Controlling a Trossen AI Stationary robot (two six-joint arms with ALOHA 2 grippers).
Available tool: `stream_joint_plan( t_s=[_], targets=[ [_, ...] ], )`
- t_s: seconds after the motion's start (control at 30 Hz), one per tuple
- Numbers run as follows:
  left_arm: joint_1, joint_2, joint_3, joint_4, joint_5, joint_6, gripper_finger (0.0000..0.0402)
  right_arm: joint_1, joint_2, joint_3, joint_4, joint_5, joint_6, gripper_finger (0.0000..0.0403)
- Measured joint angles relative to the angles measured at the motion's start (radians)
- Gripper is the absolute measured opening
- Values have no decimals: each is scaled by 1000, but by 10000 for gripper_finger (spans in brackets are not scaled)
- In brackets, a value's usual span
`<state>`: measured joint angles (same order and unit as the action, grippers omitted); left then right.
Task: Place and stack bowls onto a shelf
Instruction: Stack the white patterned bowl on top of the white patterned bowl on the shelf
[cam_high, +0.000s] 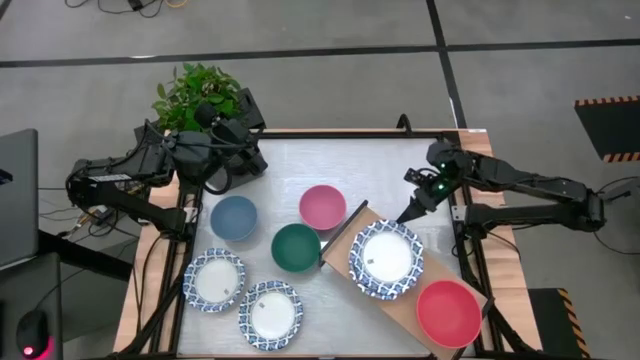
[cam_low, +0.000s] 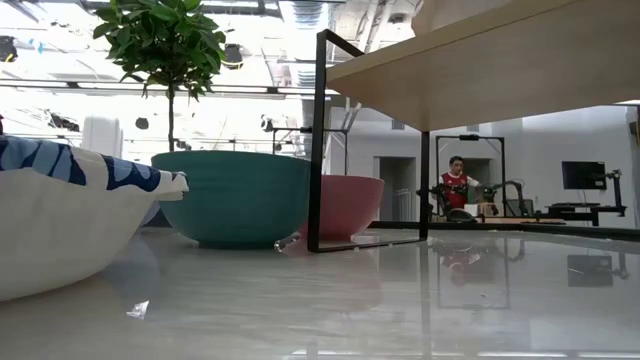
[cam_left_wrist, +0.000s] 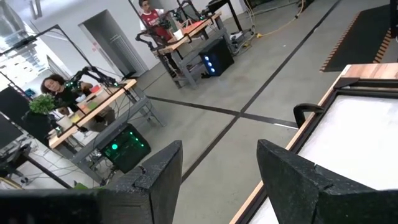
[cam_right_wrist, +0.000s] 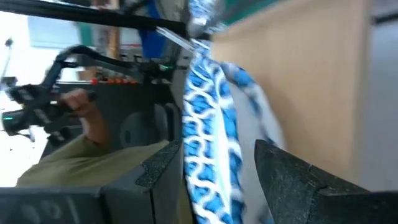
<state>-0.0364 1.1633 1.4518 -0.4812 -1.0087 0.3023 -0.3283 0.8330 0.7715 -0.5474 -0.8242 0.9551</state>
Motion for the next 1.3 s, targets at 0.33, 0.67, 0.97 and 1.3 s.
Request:
stream_joint_plan(
  t_s=[0.33, 0.67, 0.97, 1.3],
  targets=[
    [0, 0, 0, 0, 0, 7, 196, -1, -3, 0, -99, 97, -69, 223],
    [-30, -1, 0, -409, 336, -457, 196, -1, -24, 0, -205, 155, -124, 223],
    [-54, 90, -5, -803, 773, -915, 196, -1, -26, 0, -232, 251, -165, 223],
    [-308, 144, -210, -770, 937, -649, 196, -2, -26, 0, -230, 290, -176, 223]
  ],
)
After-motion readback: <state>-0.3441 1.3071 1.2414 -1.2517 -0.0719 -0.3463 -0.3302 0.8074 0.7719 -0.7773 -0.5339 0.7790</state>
